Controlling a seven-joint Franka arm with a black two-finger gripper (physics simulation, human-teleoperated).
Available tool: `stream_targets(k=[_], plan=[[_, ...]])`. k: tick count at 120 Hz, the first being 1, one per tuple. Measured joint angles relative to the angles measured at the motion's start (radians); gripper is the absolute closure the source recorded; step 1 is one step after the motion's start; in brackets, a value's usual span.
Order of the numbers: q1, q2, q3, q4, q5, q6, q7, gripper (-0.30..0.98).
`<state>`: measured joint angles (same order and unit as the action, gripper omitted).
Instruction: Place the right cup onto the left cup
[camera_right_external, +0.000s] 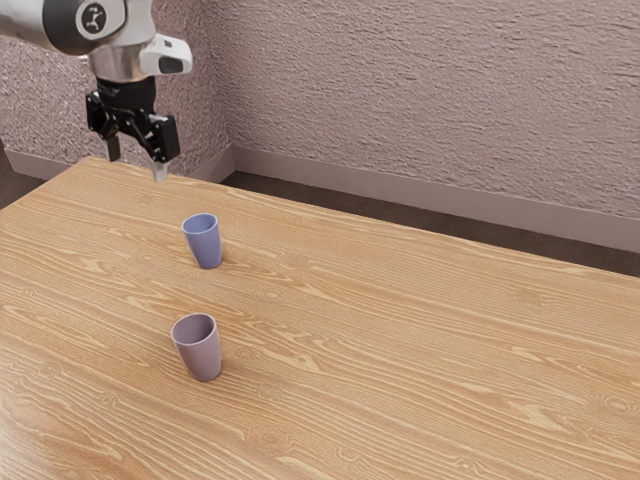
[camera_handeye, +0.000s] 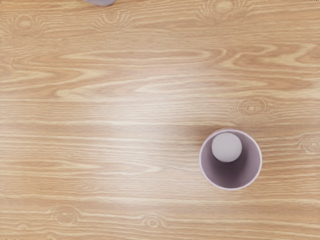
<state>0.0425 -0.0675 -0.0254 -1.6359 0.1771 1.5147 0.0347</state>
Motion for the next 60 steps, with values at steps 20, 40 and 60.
stream_targets(k=[20, 40, 60], plan=[[0.011, -0.029, -0.006, -0.072, -0.001, 0.037, -0.032, 0.00], [0.012, -0.042, -0.009, -0.192, -0.001, 0.088, -0.056, 0.00], [0.012, -0.038, -0.011, -0.331, -0.004, 0.158, -0.074, 0.00]])
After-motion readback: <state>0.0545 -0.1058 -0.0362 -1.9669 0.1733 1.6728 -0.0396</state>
